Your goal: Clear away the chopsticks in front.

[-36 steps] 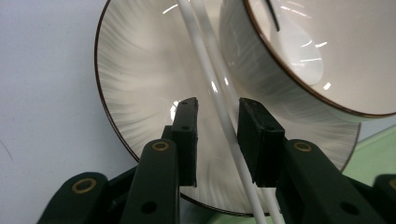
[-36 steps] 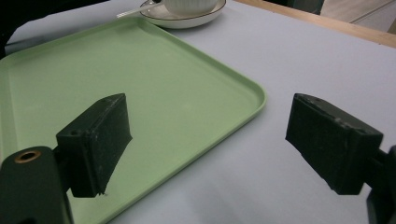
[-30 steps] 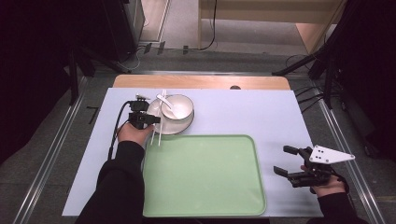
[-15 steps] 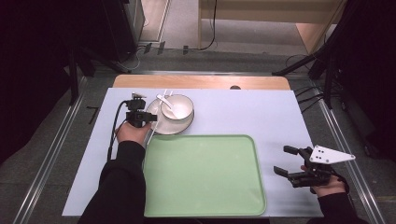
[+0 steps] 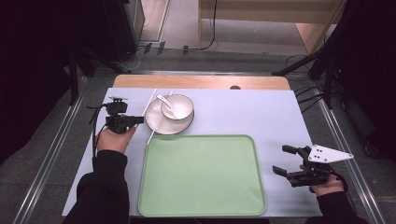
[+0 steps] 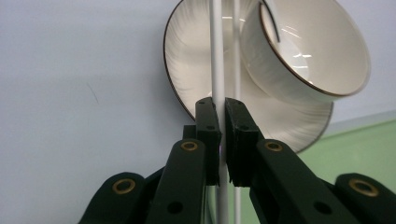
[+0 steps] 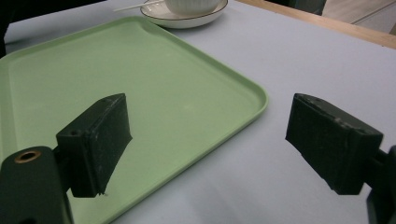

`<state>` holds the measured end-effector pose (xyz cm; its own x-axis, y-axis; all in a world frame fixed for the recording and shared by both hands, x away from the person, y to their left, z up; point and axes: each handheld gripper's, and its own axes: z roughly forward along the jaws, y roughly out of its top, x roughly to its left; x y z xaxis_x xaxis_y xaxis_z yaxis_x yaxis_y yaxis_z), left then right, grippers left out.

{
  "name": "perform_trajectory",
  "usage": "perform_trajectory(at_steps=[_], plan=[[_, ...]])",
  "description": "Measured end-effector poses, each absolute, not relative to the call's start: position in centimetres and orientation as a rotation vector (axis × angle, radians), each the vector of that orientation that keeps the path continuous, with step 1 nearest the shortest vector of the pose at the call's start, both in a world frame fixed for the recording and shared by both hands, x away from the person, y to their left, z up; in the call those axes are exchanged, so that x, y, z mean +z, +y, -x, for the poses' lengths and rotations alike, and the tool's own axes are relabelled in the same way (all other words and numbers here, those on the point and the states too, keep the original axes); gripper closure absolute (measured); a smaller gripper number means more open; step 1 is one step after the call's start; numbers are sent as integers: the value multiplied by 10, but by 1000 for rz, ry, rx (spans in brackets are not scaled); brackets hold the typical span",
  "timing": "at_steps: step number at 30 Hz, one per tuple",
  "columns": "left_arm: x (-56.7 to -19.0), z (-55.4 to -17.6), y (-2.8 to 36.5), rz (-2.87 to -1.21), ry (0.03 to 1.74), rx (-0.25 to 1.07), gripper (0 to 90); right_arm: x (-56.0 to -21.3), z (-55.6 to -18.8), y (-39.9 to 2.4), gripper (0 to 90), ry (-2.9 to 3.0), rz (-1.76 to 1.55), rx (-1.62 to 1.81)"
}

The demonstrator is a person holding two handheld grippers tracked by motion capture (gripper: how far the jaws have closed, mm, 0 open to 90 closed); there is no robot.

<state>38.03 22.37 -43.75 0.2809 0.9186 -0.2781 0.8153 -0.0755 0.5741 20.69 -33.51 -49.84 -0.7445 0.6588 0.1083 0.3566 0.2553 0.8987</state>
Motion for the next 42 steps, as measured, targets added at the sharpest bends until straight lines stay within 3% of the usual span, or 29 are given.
perform_trajectory(at_steps=[13, 22, 25, 42], plan=[[-425, -303, 203, -1941, 1417, 190, 863, -498, -211, -332, 141, 2254, -923, 1488], [-441, -263, 187, -1949, 1385, 111, 863, -498, -212, -331, 141, 2255, -920, 1487], [-448, -252, 186, -1925, 1391, 40, 863, -498, -212, -331, 141, 2254, -917, 1489], [-491, -230, 177, -2017, 1489, 28, 861, -497, -212, -330, 141, 2255, -905, 1492]])
